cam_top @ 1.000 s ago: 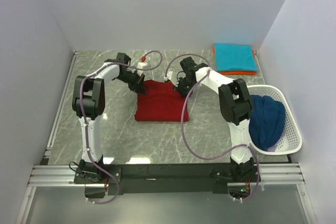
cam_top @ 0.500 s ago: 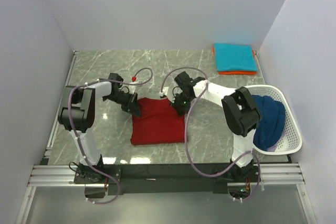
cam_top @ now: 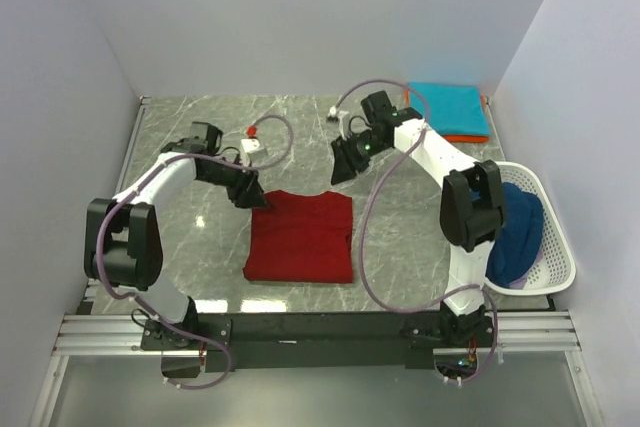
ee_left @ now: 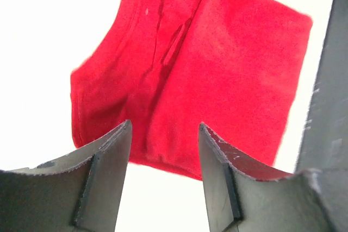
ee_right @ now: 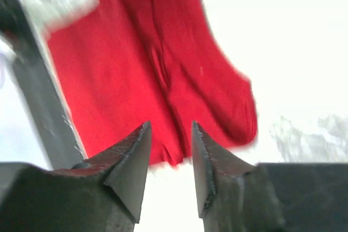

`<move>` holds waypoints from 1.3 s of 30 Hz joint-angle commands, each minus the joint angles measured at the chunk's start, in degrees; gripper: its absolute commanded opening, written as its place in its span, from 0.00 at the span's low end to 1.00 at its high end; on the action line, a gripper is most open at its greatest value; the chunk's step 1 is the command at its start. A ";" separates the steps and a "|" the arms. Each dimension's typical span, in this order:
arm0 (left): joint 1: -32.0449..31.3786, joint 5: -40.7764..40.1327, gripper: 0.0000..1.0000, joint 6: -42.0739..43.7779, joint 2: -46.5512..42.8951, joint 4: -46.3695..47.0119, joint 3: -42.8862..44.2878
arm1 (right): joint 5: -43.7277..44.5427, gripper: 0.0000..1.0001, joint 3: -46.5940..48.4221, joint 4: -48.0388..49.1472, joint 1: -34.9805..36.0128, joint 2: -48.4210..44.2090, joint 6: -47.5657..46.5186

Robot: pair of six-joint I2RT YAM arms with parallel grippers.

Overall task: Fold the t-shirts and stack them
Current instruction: Fold the tshirt

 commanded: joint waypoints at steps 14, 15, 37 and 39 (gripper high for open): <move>-17.13 -13.64 0.56 10.66 7.85 11.71 1.85 | -14.37 0.33 3.33 29.82 1.45 16.68 44.62; -17.40 -13.55 0.56 10.66 8.04 12.16 1.59 | -14.55 0.33 3.33 30.17 1.54 17.12 45.76; -21.53 -12.32 0.41 8.72 15.68 5.92 7.56 | -18.94 0.29 1.57 39.39 4.35 25.73 54.99; -21.71 -12.32 0.30 8.99 15.86 5.13 7.74 | -19.12 0.29 0.96 40.10 4.35 26.17 55.70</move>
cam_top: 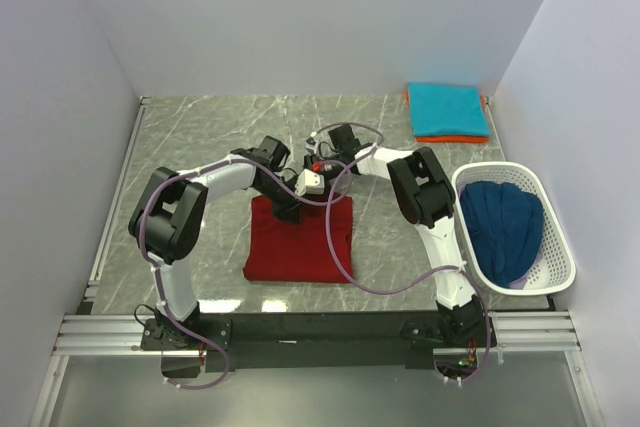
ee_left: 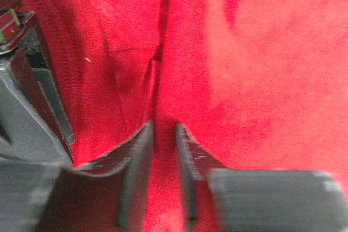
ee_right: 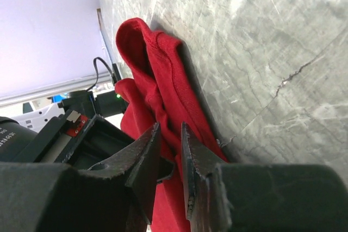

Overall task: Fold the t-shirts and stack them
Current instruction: Fold the tshirt

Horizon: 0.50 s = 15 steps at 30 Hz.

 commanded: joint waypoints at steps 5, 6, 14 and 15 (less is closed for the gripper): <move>-0.64 0.43 0.07 0.57 -1.50 -2.46 1.29 | -2.69 0.28 -1.60 3.56 0.05 2.31 2.13; -0.64 0.25 0.01 0.40 -2.20 -1.41 0.94 | -2.95 0.27 -1.95 3.91 0.05 2.40 2.48; -1.17 -3.61 0.01 -1.62 -13.19 7.29 -5.47 | -4.53 0.27 -2.92 4.97 0.05 4.25 3.09; -1.17 -4.75 0.01 -1.88 -13.80 8.08 -5.92 | -4.53 0.26 -3.01 5.32 0.05 4.33 3.53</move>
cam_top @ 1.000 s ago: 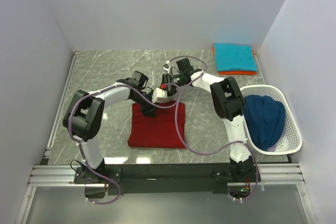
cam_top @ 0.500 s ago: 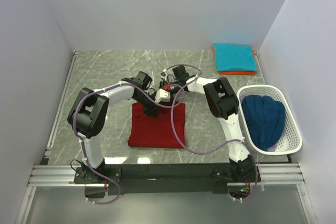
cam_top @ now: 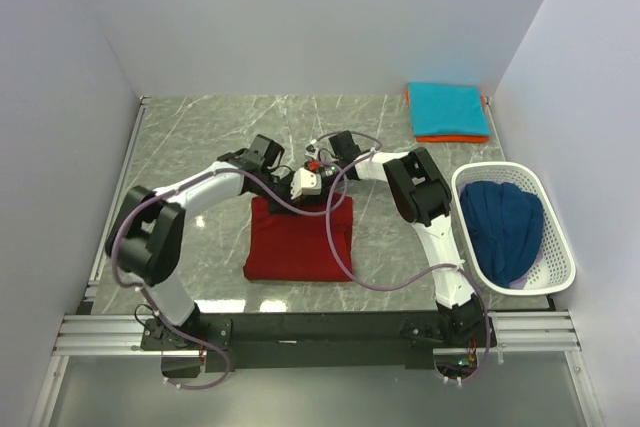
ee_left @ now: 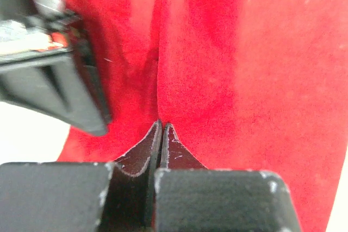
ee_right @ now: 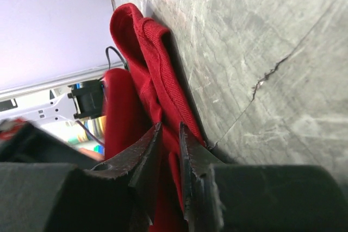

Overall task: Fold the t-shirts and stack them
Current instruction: Fold the tshirt

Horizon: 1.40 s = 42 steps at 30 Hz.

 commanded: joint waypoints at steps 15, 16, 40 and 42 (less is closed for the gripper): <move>-0.16 -6.69 0.01 2.35 -8.39 16.86 -3.55 | -1.42 0.26 -3.24 3.85 0.05 2.90 1.97; -0.07 -6.86 0.00 2.44 -7.95 17.13 -3.20 | -1.42 0.26 -3.41 4.02 0.05 2.90 1.97; 1.60 -9.32 0.01 2.18 -2.94 33.20 -7.94 | 2.18 0.25 -2.19 -2.90 -0.31 0.53 -4.35; 1.51 -9.24 0.01 1.82 -3.29 34.44 -8.82 | 4.11 0.26 -0.35 -5.37 -0.22 -0.17 -7.51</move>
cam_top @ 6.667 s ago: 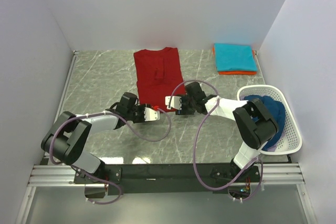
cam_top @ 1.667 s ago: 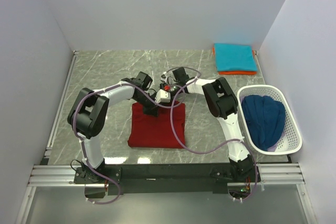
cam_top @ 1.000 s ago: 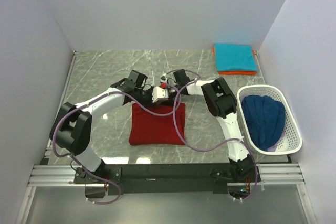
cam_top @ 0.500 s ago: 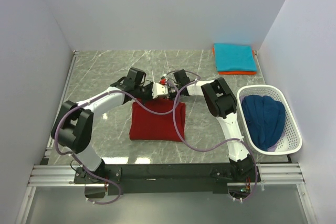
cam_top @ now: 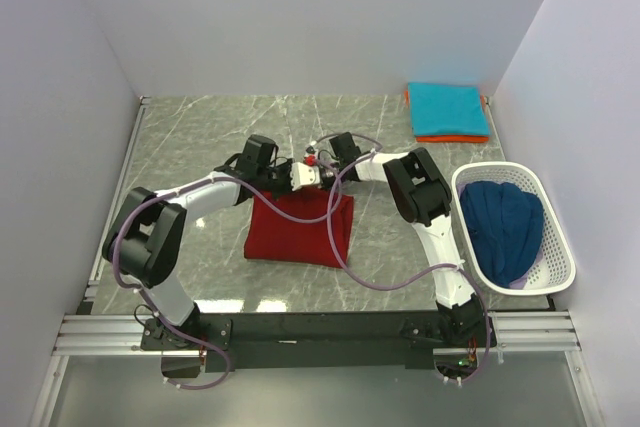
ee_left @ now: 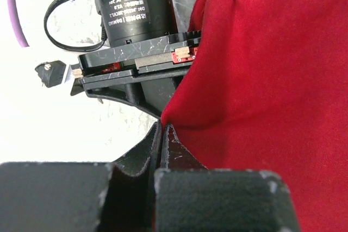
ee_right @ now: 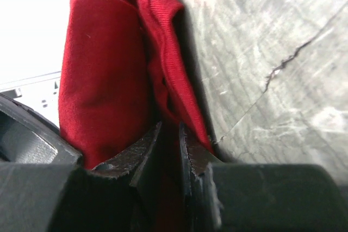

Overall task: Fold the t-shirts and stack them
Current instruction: Fold the tshirt

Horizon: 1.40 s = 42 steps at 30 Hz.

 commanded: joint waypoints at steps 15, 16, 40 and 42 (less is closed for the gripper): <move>0.13 -4.18 0.49 3.67 -3.28 15.48 -4.70 | 43.29 0.53 13.88 -27.68 -0.70 -11.99 -28.63; 0.65 -4.10 0.51 2.87 -3.28 14.52 -3.47 | 44.72 0.55 14.42 -28.05 -0.88 -12.95 -29.60; 25.27 24.21 0.50 -46.09 12.98 -19.86 17.81 | 20.30 0.54 -5.88 -29.28 -13.45 -21.58 -23.28; 25.27 23.85 0.50 -46.44 13.85 -18.46 16.67 | 20.21 0.54 -5.88 -28.41 -13.45 -20.53 -22.75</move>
